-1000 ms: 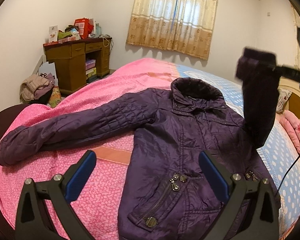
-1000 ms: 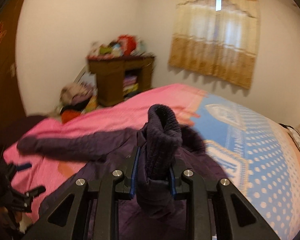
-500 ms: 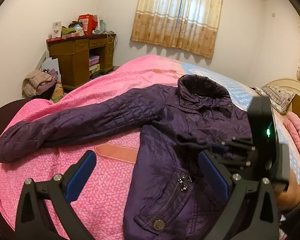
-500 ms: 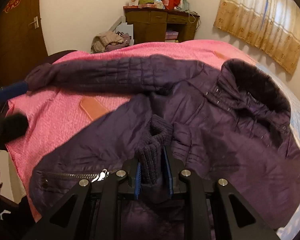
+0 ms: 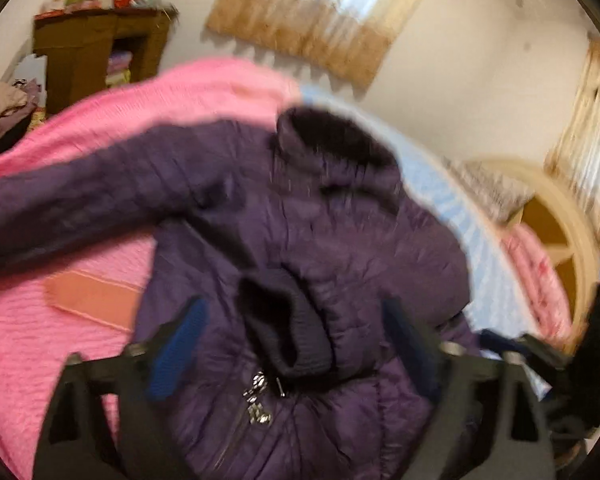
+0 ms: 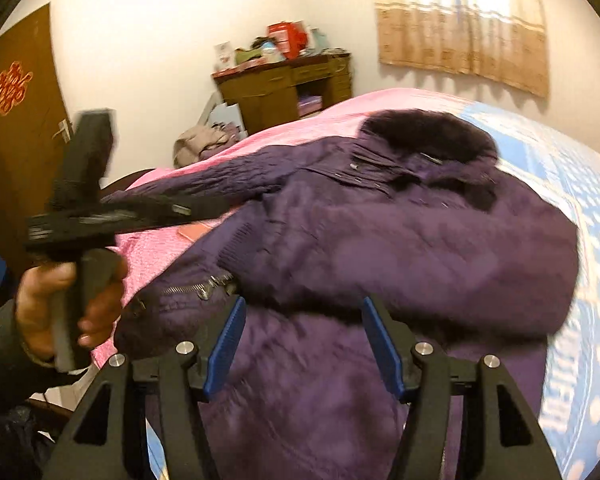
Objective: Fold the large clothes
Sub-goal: 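Lift the sleeve cuff with the right tool and fold it across the jacket body, then lay the sleeve on the jacket front and open the right tool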
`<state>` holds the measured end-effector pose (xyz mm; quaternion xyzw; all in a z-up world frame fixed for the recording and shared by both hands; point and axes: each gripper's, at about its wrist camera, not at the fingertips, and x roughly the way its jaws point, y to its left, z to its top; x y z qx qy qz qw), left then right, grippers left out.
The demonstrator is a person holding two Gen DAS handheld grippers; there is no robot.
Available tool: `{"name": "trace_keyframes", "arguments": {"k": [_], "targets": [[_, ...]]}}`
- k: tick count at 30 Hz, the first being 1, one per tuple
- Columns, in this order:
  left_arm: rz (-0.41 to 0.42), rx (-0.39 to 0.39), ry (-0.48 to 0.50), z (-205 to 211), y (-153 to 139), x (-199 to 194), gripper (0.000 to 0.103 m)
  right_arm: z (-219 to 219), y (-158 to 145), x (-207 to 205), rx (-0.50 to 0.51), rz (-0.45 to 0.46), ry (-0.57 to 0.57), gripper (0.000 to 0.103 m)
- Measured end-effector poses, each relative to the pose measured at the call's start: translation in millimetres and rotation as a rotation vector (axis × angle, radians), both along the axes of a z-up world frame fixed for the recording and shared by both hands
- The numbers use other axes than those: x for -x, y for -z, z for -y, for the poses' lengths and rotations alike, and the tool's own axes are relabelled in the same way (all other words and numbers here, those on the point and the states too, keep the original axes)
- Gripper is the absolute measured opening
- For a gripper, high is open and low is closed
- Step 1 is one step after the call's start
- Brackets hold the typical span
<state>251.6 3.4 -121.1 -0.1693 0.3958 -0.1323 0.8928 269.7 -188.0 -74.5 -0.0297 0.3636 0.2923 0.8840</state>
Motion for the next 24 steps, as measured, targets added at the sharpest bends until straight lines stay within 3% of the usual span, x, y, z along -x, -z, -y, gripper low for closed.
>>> {"name": "trace_keyframes", "arguments": {"k": [1,3,6,9,12,17,21,24], "targets": [[-0.037,-0.009,0.024,8,11,-9,0.063,7,4,2,-0.011,-0.006,0.016,0.062],[-0.096,-0.007,0.045,17,26,-18,0.025,20,7,0,-0.031,-0.022,0.047,0.062],[-0.048,0.035,0.046,19,23,-6,0.012,39,8,-3,-0.079,-0.040,0.102,0.062],[0.020,-0.001,0.016,15,3,14,0.005,59,6,-10,-0.115,-0.046,0.175,0.062],[0.044,-0.026,-0.004,3,-8,26,0.006,77,4,-18,-0.141,-0.057,0.256,0.062],[0.051,-0.060,-0.031,-11,-3,31,0.005,101,2,-33,-0.189,-0.075,0.329,0.063],[0.037,-0.064,-0.030,-13,5,35,0.006,112,-7,-62,-0.153,-0.049,0.377,0.064],[0.040,-0.114,0.003,-4,8,36,0.006,114,-16,-95,-0.093,-0.033,0.372,0.064]]}}
